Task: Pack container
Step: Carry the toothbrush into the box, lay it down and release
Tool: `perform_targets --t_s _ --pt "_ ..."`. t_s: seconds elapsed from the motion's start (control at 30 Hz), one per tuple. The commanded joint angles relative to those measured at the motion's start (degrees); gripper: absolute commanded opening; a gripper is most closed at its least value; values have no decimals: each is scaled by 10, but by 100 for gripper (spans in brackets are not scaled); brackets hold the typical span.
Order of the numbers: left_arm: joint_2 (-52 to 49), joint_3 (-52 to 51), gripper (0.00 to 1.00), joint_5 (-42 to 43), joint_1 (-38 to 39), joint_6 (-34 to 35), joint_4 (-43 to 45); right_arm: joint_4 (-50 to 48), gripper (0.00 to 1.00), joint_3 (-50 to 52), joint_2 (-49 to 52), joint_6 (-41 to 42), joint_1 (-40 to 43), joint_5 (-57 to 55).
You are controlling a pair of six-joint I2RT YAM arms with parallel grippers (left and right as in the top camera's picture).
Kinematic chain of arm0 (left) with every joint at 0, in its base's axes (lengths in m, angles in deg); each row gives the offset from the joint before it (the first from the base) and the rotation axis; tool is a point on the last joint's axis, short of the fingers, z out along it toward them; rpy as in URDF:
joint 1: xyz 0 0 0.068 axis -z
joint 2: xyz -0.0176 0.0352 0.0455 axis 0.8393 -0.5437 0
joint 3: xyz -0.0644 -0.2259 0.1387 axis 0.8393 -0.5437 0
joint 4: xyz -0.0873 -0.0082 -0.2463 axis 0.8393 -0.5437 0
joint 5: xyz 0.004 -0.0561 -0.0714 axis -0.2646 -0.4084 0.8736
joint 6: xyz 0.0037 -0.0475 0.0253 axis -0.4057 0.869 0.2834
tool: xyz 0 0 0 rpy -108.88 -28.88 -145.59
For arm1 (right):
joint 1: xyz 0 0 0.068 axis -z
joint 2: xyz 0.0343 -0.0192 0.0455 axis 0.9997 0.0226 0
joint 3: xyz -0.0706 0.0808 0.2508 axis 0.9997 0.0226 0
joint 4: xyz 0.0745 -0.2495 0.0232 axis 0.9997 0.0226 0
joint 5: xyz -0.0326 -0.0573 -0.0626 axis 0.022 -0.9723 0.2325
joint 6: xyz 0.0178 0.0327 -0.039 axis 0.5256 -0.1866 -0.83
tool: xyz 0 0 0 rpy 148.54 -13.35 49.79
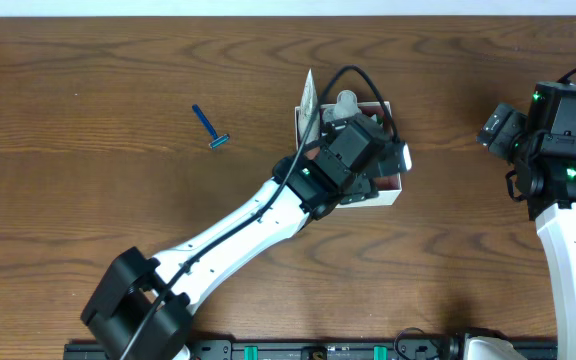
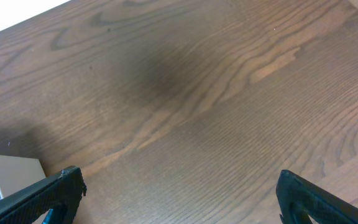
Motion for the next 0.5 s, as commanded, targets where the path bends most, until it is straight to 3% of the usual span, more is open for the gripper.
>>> perform_targets --t_s 0.0,0.23,0.47 --pt "61 5 98 -49 -1 124 6 0 99 -5 0 -7 3 -6" --pt "191 5 98 -67 -1 266 -64 2 99 -5 0 -7 3 -6" --pt "293 5 98 -105 -20 306 -118 2 99 -5 0 -7 3 -6"
